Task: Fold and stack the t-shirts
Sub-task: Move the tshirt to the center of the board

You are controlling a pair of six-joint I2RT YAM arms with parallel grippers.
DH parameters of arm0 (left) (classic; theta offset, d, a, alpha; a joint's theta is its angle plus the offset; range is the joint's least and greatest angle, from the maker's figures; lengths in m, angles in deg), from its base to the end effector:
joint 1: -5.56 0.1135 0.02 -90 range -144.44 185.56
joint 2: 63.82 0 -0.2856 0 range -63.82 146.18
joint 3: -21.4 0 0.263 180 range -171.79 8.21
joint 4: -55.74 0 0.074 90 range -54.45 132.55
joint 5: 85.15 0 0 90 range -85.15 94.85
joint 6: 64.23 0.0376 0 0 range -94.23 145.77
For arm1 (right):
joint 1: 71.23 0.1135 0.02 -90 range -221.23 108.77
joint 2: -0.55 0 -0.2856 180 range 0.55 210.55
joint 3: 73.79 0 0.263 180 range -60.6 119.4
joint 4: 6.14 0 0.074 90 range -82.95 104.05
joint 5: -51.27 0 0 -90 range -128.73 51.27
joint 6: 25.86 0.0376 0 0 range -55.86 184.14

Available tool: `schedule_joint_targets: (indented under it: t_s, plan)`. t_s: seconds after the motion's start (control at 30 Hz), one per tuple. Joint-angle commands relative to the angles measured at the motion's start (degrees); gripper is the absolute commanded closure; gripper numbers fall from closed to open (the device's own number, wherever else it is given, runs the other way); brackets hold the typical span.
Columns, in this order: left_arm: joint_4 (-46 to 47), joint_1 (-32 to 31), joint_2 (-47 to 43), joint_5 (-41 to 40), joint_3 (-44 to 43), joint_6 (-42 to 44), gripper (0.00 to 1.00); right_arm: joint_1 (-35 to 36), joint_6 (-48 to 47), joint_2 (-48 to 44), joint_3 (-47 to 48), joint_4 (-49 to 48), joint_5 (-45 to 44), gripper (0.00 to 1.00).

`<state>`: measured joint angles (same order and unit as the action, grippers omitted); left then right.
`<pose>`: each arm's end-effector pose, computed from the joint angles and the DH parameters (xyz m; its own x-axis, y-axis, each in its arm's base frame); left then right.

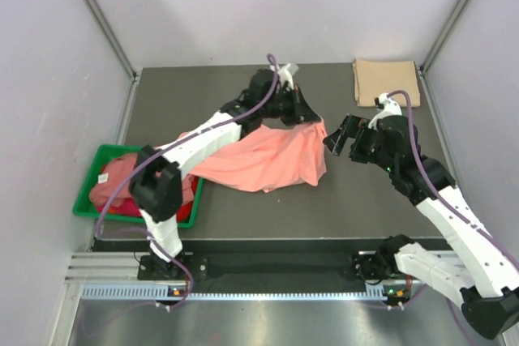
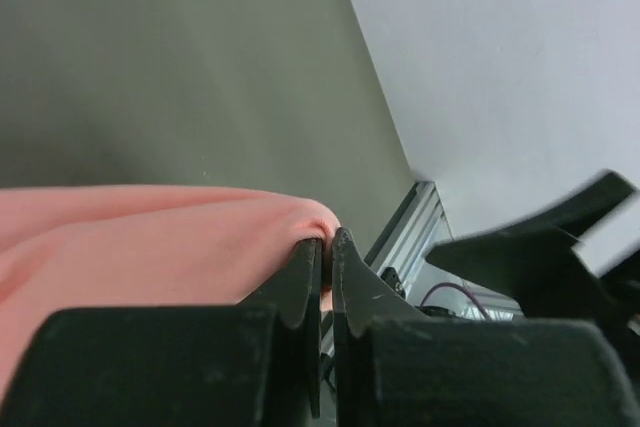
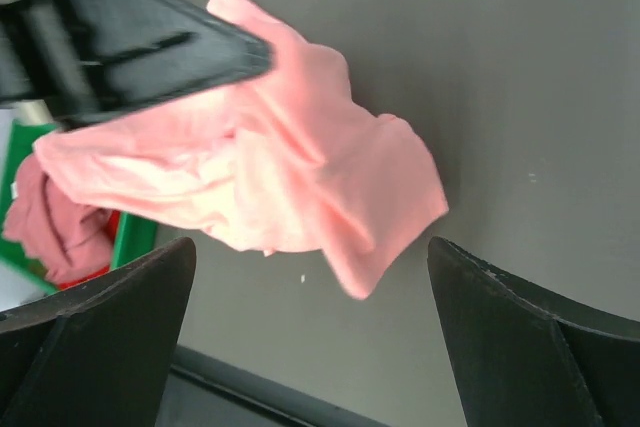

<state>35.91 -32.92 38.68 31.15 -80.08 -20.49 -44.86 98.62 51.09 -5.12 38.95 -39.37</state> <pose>0.3383 -0.2902 0.3493 -0.8298 -0.1678 -0.5322 0.4085 0.4671 -0.7842 0.1685 0.0831 0.3652 -0.5812 0.3437 -0.7376 -0.1288 0.8561 0.5004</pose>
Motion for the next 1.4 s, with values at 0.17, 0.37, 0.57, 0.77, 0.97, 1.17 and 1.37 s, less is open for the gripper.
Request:
schedule_joint_targets:
  t_s: [0.17,0.37,0.57,0.77,0.97,1.17,1.37]
  plan:
    - [5.1,-2.7,11.0,1.9,-23.2,2.8,1.0,-0.7,-1.7,-4.5,1.5,3.8,-10.1,0.0]
    - [8.6,-2.7,16.7,-1.6,-32.6,3.6,1.0,-0.7,-1.7,-4.4,1.7,3.1,-10.8,0.0]
    - [8.5,-0.6,22.1,-6.8,-38.2,6.2,1.0,-0.7,-2.3,-2.1,2.1,2.8,-10.3,0.0]
    - [8.6,4.5,28.2,-8.6,-38.4,5.7,1.0,-0.8,0.2,-1.3,0.9,3.6,-10.3,0.0]
    - [-5.4,12.2,27.4,-1.2,-40.0,10.5,0.63,-0.7,4.7,-1.1,-2.9,4.1,-8.1,0.02]
    - [-34.8,13.0,12.0,-23.8,-27.8,24.0,0.47,-0.8,6.7,1.0,-8.2,1.0,-5.2,0.06]
    - [-42.4,12.9,-1.1,-30.3,-1.1,24.4,0.53,-0.7,6.2,2.9,-8.6,-2.8,-2.1,0.1]
